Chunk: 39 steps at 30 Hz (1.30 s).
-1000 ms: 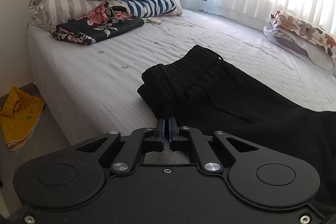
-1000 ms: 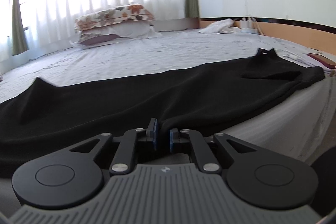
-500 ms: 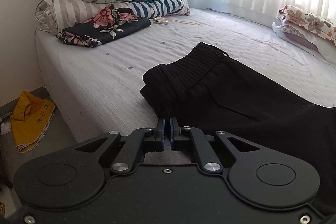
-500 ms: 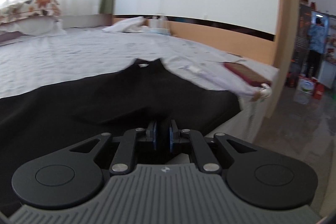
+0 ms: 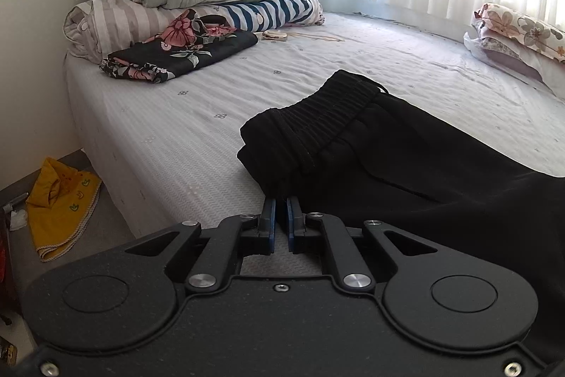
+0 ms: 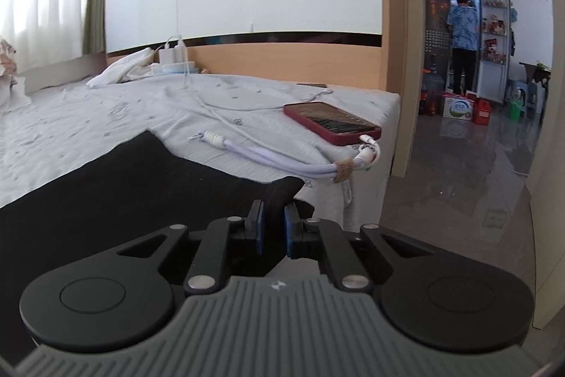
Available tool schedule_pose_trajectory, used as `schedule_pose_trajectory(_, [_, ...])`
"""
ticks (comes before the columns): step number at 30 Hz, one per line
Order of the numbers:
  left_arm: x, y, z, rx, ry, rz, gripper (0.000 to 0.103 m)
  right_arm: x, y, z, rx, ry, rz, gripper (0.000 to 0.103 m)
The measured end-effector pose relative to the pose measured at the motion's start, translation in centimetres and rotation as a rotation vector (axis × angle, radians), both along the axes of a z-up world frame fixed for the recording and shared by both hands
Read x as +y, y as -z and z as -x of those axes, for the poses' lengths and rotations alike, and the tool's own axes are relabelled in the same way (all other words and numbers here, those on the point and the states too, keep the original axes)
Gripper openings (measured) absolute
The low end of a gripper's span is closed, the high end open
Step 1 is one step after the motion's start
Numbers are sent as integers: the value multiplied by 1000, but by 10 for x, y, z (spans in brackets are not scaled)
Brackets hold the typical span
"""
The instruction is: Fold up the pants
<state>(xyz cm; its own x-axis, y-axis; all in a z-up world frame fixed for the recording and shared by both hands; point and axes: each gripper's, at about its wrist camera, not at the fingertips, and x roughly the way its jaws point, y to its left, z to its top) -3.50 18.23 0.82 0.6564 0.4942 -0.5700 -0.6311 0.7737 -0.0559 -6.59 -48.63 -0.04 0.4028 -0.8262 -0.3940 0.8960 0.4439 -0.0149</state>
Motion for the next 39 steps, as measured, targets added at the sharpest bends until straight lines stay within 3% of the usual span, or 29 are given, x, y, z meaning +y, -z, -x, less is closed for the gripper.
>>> schedule_pose_trajectory(1, [0,0,0,0,-1,-1,8,0,0,2,-15,15,-1,33])
schedule_pose_trajectory(3, [0,0,0,-2,-3,2,8,-1,-4,8,-65,62,-1,52])
schedule_pose_trajectory(6, [0,0,1,-8,-8,5,8,1,-9,24,-158,75,-18,60])
schedule_pose_trajectory(9, [-1,0,1,-9,-12,4,8,0,-8,29,-165,83,-63,71])
schedule_pose_trajectory(14, [1,0,2,-17,-11,16,8,-10,0,33,-229,46,-211,74])
schedule_pose_trajectory(16, [2,-4,6,-39,-20,40,14,-6,-1,34,-261,6,-218,74])
schedule_pose_trajectory(18, [3,-12,13,-78,-27,63,41,-1,-3,32,-284,-48,-214,74])
schedule_pose_trajectory(20, [-4,-21,17,-104,-15,18,48,1,-3,27,-278,-69,-228,74])
schedule_pose_trajectory(23, [-23,-37,19,-130,38,-95,56,1,-2,23,-273,-50,-251,74])
schedule_pose_trajectory(26, [-42,-50,16,-159,117,-124,66,0,-1,26,-297,-40,-265,74])
schedule_pose_trajectory(32, [-94,-58,-2,-167,332,-58,74,-4,-1,32,-355,-71,-286,74])
schedule_pose_trajectory(39, [-185,-50,-25,-135,598,18,79,-15,5,31,-362,-54,-324,74])
